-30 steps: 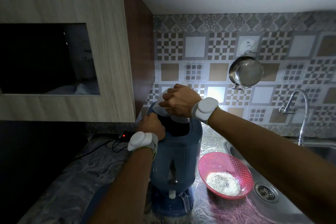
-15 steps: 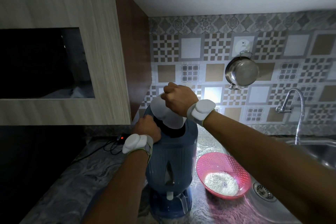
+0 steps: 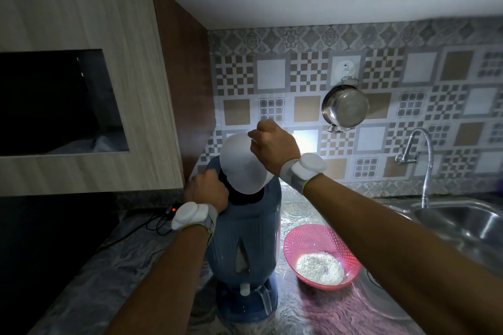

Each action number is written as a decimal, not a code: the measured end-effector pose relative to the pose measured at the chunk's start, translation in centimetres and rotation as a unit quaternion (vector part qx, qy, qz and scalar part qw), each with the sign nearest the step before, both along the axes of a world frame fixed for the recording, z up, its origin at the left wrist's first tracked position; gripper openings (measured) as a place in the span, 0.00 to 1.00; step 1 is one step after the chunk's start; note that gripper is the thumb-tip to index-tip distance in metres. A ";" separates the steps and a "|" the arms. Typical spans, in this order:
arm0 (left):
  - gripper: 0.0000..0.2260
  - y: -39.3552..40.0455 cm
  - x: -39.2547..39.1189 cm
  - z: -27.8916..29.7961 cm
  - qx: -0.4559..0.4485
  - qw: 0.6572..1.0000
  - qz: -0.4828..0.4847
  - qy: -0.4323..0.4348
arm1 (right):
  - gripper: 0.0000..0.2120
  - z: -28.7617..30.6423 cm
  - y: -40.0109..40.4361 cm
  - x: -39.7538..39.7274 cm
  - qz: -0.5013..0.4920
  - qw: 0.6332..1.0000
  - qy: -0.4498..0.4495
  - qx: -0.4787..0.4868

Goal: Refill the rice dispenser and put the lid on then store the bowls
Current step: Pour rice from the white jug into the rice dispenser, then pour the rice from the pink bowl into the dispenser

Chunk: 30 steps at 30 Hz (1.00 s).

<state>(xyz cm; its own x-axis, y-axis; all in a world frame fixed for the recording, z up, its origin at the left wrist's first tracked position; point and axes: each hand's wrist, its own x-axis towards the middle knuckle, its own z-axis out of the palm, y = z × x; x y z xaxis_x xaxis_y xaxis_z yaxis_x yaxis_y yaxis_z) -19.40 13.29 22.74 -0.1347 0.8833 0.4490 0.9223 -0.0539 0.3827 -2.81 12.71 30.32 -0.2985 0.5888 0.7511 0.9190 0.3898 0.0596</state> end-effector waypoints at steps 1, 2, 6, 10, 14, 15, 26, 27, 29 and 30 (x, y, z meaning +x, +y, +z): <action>0.05 0.0 0.0 0.0 0.026 1.000 -0.003 0.005 | 0.11 0.1 -0.6 0.4 -0.001 1.000 0.028 0.007; 0.06 0.0 0.0 0.1 0.049 0.999 -0.010 0.007 | 0.10 0.2 -1.0 0.9 -0.002 0.999 0.052 0.011; 0.10 -1.2 0.6 0.7 0.117 0.988 -0.092 -0.045 | 0.11 1.0 -3.4 3.1 -0.017 0.991 0.134 0.003; 0.21 -4.5 2.1 1.6 0.077 0.958 -0.236 -0.142 | 0.12 1.4 -6.0 4.7 -0.039 0.973 0.229 -0.014; 0.33 -6.9 2.4 1.8 0.031 0.940 -0.298 -0.162 | 0.12 0.9 -8.8 5.6 -0.060 0.953 0.297 -0.024; 0.35 -7.6 2.6 1.8 0.030 0.933 -0.313 -0.176 | 0.12 0.7 -9.7 5.9 -0.066 0.946 0.317 -0.026; 0.55 -14.5 8.0 -4.4 -0.096 0.892 -0.350 -0.269 | 0.09 -8.1 -17.7 12.7 -0.174 0.888 0.404 -0.136; 0.56 -14.8 8.4 -5.4 -0.109 0.893 -0.346 -0.266 | 0.09 -9.4 -18.1 13.0 -0.184 0.884 0.404 -0.146; 0.56 -15.1 9.0 -7.4 -0.139 0.898 -0.334 -0.249 | 0.09 -12.0 -18.5 13.5 -0.195 0.874 0.415 -0.164; 0.56 -15.2 9.4 -8.5 -0.155 0.899 -0.330 -0.242 | 0.08 -13.4 -18.8 13.7 -0.195 0.868 0.421 -0.176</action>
